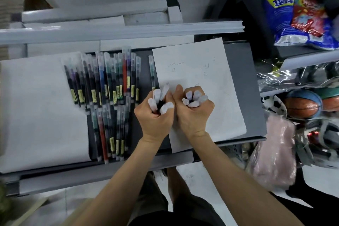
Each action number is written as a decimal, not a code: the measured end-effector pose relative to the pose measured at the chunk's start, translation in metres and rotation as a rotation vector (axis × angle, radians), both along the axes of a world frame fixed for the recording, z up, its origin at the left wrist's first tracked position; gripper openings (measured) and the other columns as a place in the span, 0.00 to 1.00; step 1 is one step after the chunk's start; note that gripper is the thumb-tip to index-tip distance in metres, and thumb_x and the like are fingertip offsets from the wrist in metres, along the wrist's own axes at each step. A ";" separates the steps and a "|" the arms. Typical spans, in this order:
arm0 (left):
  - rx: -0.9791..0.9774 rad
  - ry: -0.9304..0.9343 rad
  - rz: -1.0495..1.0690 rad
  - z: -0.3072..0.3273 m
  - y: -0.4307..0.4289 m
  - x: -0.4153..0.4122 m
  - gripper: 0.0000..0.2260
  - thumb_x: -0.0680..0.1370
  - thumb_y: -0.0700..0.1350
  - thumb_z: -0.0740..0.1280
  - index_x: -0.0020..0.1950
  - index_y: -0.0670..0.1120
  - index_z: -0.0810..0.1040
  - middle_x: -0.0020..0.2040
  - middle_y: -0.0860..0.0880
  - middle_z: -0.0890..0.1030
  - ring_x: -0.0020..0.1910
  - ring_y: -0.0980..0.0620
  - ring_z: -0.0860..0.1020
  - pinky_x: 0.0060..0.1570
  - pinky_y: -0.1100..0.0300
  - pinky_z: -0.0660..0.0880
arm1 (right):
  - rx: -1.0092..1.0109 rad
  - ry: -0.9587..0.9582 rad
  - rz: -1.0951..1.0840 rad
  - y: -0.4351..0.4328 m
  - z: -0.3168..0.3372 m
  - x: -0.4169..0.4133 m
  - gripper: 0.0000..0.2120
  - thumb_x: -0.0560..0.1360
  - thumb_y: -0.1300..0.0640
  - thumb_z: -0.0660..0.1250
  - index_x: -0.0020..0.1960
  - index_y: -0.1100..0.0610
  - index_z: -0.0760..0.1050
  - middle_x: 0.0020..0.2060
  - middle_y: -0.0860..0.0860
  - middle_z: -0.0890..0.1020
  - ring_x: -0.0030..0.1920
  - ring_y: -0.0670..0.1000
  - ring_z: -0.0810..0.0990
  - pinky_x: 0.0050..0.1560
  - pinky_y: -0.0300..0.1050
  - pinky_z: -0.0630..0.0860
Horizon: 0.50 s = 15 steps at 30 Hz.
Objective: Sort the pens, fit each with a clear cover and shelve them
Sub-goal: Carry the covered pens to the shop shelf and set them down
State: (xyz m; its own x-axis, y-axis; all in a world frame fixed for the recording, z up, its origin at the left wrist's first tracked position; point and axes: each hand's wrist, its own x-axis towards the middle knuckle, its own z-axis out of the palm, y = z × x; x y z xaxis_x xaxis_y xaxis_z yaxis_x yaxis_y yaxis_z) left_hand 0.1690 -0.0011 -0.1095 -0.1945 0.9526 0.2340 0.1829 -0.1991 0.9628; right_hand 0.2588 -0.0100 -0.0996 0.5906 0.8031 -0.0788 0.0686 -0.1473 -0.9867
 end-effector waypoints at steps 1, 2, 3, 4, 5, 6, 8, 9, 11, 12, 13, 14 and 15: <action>-0.005 0.042 0.012 0.000 0.000 0.000 0.23 0.73 0.27 0.69 0.26 0.39 0.58 0.29 0.45 0.62 0.26 0.44 0.63 0.28 0.57 0.62 | -0.035 -0.007 -0.003 0.000 0.001 0.001 0.28 0.74 0.66 0.73 0.28 0.49 0.59 0.26 0.38 0.73 0.30 0.40 0.74 0.36 0.35 0.72; -0.008 0.074 0.018 0.001 0.000 0.000 0.23 0.75 0.29 0.69 0.26 0.37 0.60 0.26 0.43 0.63 0.24 0.45 0.64 0.28 0.61 0.63 | -0.066 -0.051 0.000 0.002 0.003 0.001 0.25 0.75 0.59 0.73 0.29 0.49 0.61 0.26 0.39 0.72 0.29 0.41 0.73 0.36 0.36 0.71; -0.012 0.090 0.027 0.002 -0.001 0.000 0.23 0.77 0.31 0.69 0.26 0.36 0.62 0.24 0.41 0.64 0.23 0.47 0.65 0.28 0.65 0.63 | -0.078 -0.096 0.011 0.003 0.007 0.001 0.22 0.76 0.53 0.71 0.29 0.49 0.62 0.25 0.40 0.71 0.28 0.42 0.71 0.34 0.37 0.70; -0.022 0.086 0.035 0.004 -0.001 0.000 0.23 0.78 0.34 0.69 0.26 0.36 0.63 0.24 0.41 0.65 0.23 0.50 0.67 0.29 0.67 0.63 | -0.076 -0.125 0.025 0.004 0.011 0.002 0.20 0.76 0.49 0.69 0.30 0.47 0.63 0.25 0.41 0.69 0.27 0.43 0.69 0.33 0.38 0.69; -0.039 0.068 0.040 0.007 -0.001 0.000 0.23 0.79 0.37 0.69 0.27 0.36 0.64 0.24 0.41 0.66 0.24 0.54 0.68 0.30 0.68 0.64 | -0.071 -0.135 0.043 0.005 0.016 0.002 0.20 0.77 0.49 0.68 0.31 0.46 0.62 0.25 0.41 0.68 0.27 0.43 0.67 0.32 0.39 0.69; -0.062 0.050 0.037 0.012 0.000 0.000 0.23 0.79 0.39 0.68 0.27 0.37 0.63 0.24 0.43 0.65 0.24 0.57 0.67 0.30 0.68 0.65 | -0.075 -0.125 0.065 0.007 0.020 0.002 0.20 0.79 0.50 0.69 0.32 0.47 0.63 0.25 0.42 0.68 0.28 0.44 0.67 0.32 0.41 0.69; -0.128 0.037 0.008 0.022 0.002 0.000 0.24 0.79 0.42 0.69 0.28 0.42 0.62 0.23 0.48 0.64 0.25 0.59 0.63 0.28 0.63 0.64 | -0.119 -0.074 0.100 0.008 0.030 0.003 0.20 0.80 0.51 0.70 0.33 0.49 0.65 0.25 0.43 0.69 0.28 0.44 0.67 0.32 0.41 0.69; -0.176 0.022 -0.012 0.030 0.003 0.000 0.23 0.79 0.43 0.70 0.28 0.46 0.62 0.24 0.52 0.63 0.24 0.58 0.62 0.28 0.62 0.63 | -0.149 -0.033 0.103 0.008 0.033 0.003 0.20 0.80 0.50 0.70 0.33 0.52 0.66 0.26 0.44 0.69 0.29 0.45 0.67 0.32 0.42 0.69; -0.319 -0.035 -0.035 0.050 0.005 0.001 0.25 0.79 0.43 0.72 0.29 0.51 0.60 0.25 0.56 0.62 0.26 0.57 0.61 0.29 0.62 0.62 | -0.212 0.056 0.094 0.006 0.042 0.002 0.21 0.79 0.48 0.70 0.34 0.55 0.65 0.27 0.48 0.69 0.30 0.48 0.67 0.32 0.45 0.69; -0.381 -0.050 -0.046 0.060 0.006 0.002 0.26 0.80 0.43 0.72 0.30 0.53 0.60 0.25 0.57 0.62 0.27 0.57 0.60 0.29 0.62 0.62 | -0.243 0.086 0.092 0.004 0.046 0.002 0.21 0.79 0.47 0.70 0.34 0.54 0.65 0.28 0.49 0.68 0.31 0.49 0.67 0.33 0.46 0.69; -0.429 -0.053 -0.068 0.069 0.006 0.002 0.27 0.80 0.43 0.73 0.29 0.55 0.61 0.26 0.58 0.62 0.28 0.57 0.60 0.30 0.62 0.62 | -0.272 0.111 0.094 0.001 0.052 0.002 0.21 0.78 0.46 0.70 0.35 0.54 0.65 0.28 0.49 0.68 0.30 0.49 0.67 0.33 0.47 0.68; -0.466 -0.042 -0.100 0.076 0.005 0.000 0.26 0.80 0.45 0.73 0.28 0.56 0.62 0.26 0.58 0.62 0.28 0.56 0.61 0.30 0.62 0.63 | -0.296 0.137 0.099 -0.004 0.058 0.002 0.20 0.78 0.45 0.69 0.35 0.53 0.65 0.28 0.49 0.68 0.30 0.50 0.67 0.33 0.47 0.68; -0.499 -0.023 -0.141 0.082 0.004 -0.004 0.25 0.80 0.47 0.73 0.28 0.56 0.65 0.27 0.57 0.63 0.29 0.55 0.62 0.31 0.61 0.65 | -0.312 0.168 0.102 -0.010 0.066 0.003 0.20 0.79 0.46 0.69 0.35 0.52 0.65 0.27 0.48 0.69 0.29 0.49 0.67 0.33 0.47 0.68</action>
